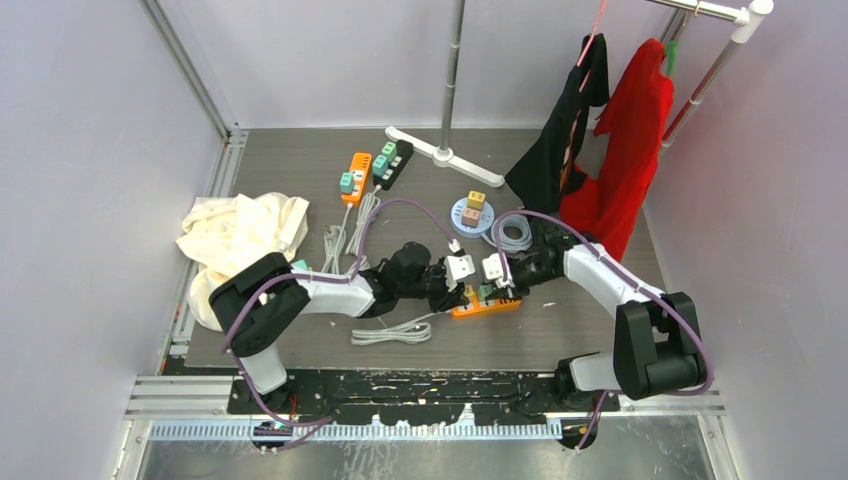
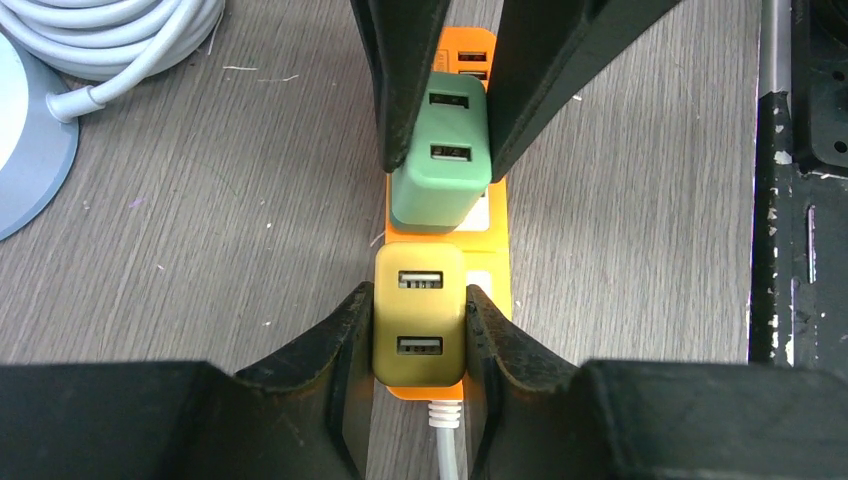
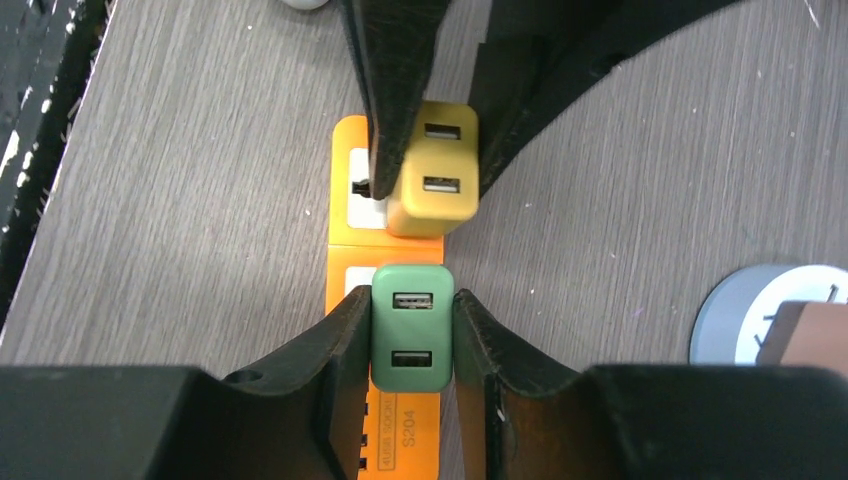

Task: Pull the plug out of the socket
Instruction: Remove the plug from the socket.

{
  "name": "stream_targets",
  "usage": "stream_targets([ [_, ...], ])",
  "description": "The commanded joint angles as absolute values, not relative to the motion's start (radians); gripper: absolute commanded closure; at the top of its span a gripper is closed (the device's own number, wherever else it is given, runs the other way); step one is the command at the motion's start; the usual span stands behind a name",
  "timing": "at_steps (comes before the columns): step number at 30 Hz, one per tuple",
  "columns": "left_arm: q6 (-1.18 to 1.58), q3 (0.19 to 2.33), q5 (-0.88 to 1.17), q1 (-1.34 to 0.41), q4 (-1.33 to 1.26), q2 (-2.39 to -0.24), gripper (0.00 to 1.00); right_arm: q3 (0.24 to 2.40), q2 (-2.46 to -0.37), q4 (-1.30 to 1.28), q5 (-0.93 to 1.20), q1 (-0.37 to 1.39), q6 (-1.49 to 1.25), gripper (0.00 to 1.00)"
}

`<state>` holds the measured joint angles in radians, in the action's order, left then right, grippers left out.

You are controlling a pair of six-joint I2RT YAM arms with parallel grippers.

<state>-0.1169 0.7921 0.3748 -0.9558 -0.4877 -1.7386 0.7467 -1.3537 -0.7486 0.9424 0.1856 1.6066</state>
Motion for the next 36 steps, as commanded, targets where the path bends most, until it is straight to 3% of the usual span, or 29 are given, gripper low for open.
stream_targets([
  [1, -0.13, 0.765, 0.368, -0.956, -0.429, -1.73, 1.0, 0.702, -1.31, -0.765, 0.865, 0.257, 1.677, 0.99],
  [7, -0.128, 0.757, 0.368, -0.957, -0.422, -1.729, 1.0, 0.746, -1.327, -0.523, 0.919, 0.275, 1.354, 0.99],
  [14, -0.12, 0.742, 0.352, -0.957, -0.429, -1.726, 1.0, 0.775, -1.333, -0.656, 0.926, 0.128, 1.468, 0.99],
  [21, -0.13, 0.749, 0.359, -0.956, -0.416, -1.724, 1.0, 0.71, -1.267, -0.797, 0.956, 0.173, 1.61, 0.99],
  [30, -0.117, 0.75, 0.363, -0.957, -0.412, -1.715, 1.0, 0.735, -1.273, -0.524, 1.031, 0.169, 1.25, 0.99],
  [33, -0.109, 0.736, 0.356, -0.957, -0.418, -1.703, 1.0, 0.747, -1.275, -0.566, 1.023, 0.115, 1.303, 0.99],
  [36, -0.102, 0.732, 0.352, -0.956, -0.424, -1.7, 1.0, 0.743, -1.267, -0.763, 0.967, 0.097, 1.534, 0.99],
])
